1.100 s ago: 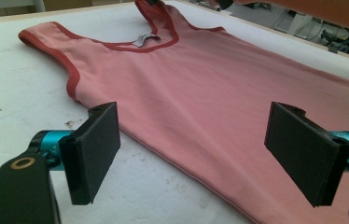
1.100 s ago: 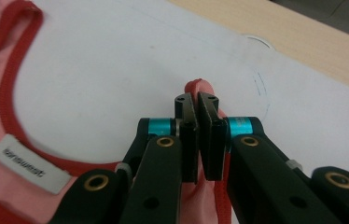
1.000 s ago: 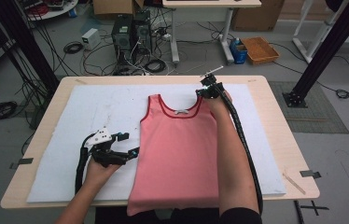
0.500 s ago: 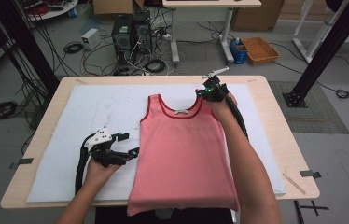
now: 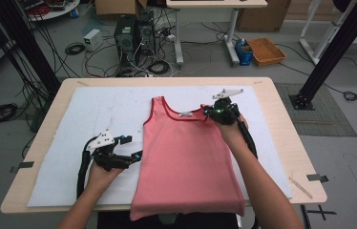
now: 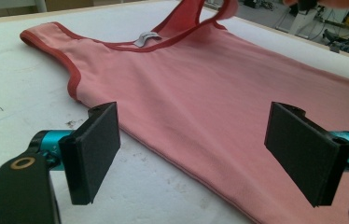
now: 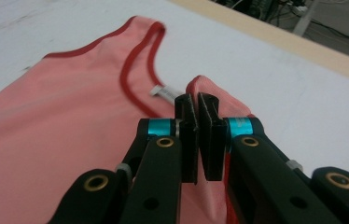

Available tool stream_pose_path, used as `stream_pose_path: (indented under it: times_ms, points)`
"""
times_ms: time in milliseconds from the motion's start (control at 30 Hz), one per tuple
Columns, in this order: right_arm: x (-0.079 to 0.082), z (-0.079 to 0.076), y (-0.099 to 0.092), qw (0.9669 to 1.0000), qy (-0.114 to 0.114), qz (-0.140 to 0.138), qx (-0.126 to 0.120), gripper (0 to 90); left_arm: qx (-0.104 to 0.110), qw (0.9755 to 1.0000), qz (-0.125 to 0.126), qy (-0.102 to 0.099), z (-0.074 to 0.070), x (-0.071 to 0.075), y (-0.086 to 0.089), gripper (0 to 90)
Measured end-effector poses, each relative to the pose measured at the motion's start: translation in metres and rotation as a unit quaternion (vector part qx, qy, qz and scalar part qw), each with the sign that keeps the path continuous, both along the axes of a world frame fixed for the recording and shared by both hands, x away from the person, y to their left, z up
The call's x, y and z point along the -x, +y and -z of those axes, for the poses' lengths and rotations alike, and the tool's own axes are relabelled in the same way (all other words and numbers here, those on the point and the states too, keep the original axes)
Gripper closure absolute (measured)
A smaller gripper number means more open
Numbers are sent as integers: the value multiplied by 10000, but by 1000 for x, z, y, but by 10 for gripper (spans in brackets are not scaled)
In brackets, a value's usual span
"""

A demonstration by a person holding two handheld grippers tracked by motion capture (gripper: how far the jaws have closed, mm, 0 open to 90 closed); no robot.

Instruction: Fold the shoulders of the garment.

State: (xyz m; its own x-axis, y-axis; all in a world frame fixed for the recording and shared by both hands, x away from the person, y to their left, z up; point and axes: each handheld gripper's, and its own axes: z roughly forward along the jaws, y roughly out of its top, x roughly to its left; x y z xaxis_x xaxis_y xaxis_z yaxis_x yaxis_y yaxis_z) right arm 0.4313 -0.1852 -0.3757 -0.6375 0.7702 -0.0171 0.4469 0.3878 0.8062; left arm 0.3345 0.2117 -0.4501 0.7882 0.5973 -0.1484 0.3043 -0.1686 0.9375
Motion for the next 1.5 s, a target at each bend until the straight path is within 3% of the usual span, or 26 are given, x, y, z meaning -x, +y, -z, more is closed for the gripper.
stream_pose_path:
  times_ms: [67, 233, 333, 433, 533, 733, 800, 933, 1000, 1133, 1300, 1367, 1500]
  points:
    - [12, 9, 1, 10000, 67, -37, 4, 859, -4, 10000, 4, -1, 0, 0, 0, 182]
    - [31, 28, 3, 9990, 220, -295, 241, 720, -3, 10000, -10, 4, 0, 0, 0, 182]
    - [35, 23, -3, 9991, 27, -327, 265, 686, 11, 10000, -17, 15, 0, 0, -1, 183]
    - [30, 14, -11, 9989, -166, -370, 220, 631, 3, 10000, -26, 12, 0, 0, -1, 183]
    - [21, 10, -16, 9982, -211, -463, 306, 581, -4, 10000, -16, 12, 0, 0, -1, 183]
    - [5, 22, -23, 9978, 111, -631, 192, 535, 11, 10000, -17, 15, 0, 0, -1, 182]
    - [3, 27, -20, 9970, 162, -693, 292, 557, 10, 10000, -26, 7, 0, 0, 0, 183]
    - [2, 33, -14, 9948, 321, -818, 520, 774, 21, 10000, -18, 21, 0, 0, -1, 182]
    - [4, 34, -14, 9944, 341, -849, 527, 839, 11, 10000, -21, 8, 0, 0, 0, 183]
    - [14, 27, -16, 9947, 129, -903, 468, 853, 14, 10000, -24, 15, 0, 0, 0, 182]
    - [40, 20, -20, 9944, -200, -976, 362, 854, 5, 10000, -30, 13, 0, 0, 0, 183]
    - [51, 22, -21, 9936, -323, -1037, 294, 854, -3, 10000, -32, 1, 0, 0, 0, 183]
    - [70, 34, -24, 9934, -328, -1074, 231, 854, -8, 10000, -39, 0, 0, 0, 0, 183]
